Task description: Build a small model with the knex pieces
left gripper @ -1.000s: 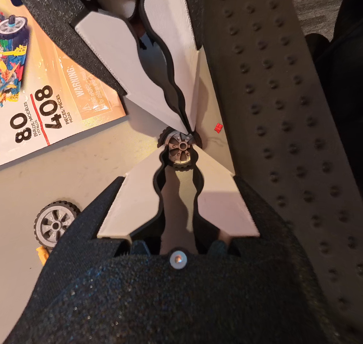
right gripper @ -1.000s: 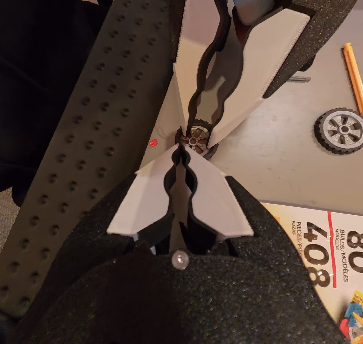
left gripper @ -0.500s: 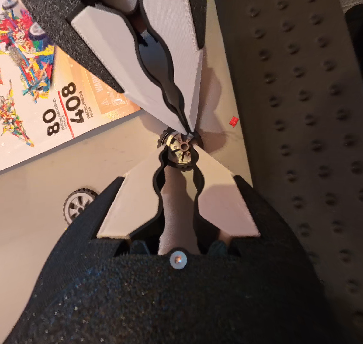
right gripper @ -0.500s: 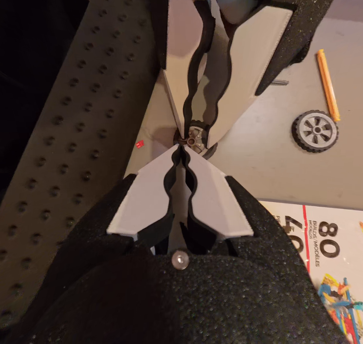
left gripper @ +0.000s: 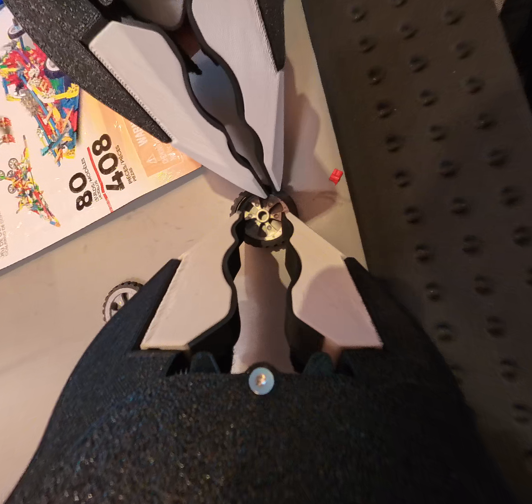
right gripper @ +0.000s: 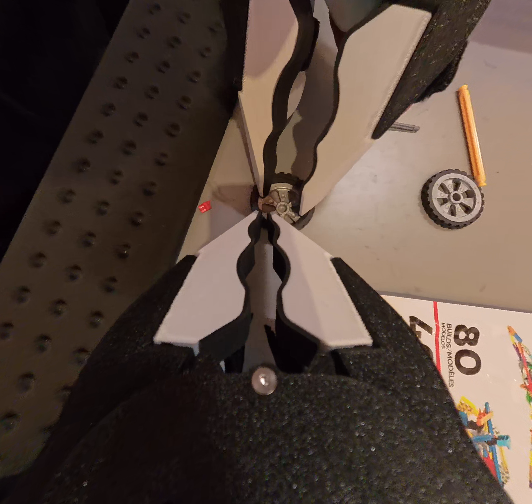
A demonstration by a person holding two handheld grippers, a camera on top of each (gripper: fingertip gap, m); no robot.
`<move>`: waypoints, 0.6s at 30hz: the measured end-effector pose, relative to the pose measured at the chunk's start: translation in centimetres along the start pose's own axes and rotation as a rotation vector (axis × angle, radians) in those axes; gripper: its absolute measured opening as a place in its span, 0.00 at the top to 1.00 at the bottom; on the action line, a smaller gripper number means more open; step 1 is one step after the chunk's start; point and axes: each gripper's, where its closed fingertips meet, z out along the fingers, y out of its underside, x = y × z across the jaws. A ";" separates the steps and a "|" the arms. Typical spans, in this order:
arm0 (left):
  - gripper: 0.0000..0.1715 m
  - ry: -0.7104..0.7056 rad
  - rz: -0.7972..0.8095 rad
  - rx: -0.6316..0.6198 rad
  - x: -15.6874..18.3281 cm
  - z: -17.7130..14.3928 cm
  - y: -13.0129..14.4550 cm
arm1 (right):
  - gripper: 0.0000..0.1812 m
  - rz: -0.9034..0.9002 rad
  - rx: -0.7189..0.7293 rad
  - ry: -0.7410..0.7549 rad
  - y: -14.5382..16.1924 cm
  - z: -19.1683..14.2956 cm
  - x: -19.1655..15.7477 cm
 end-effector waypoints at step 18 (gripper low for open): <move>0.86 0.008 -0.078 0.082 -0.1 0.6 -0.5 | 1.00 0.144 0.042 -0.044 1.2 0.1 0.6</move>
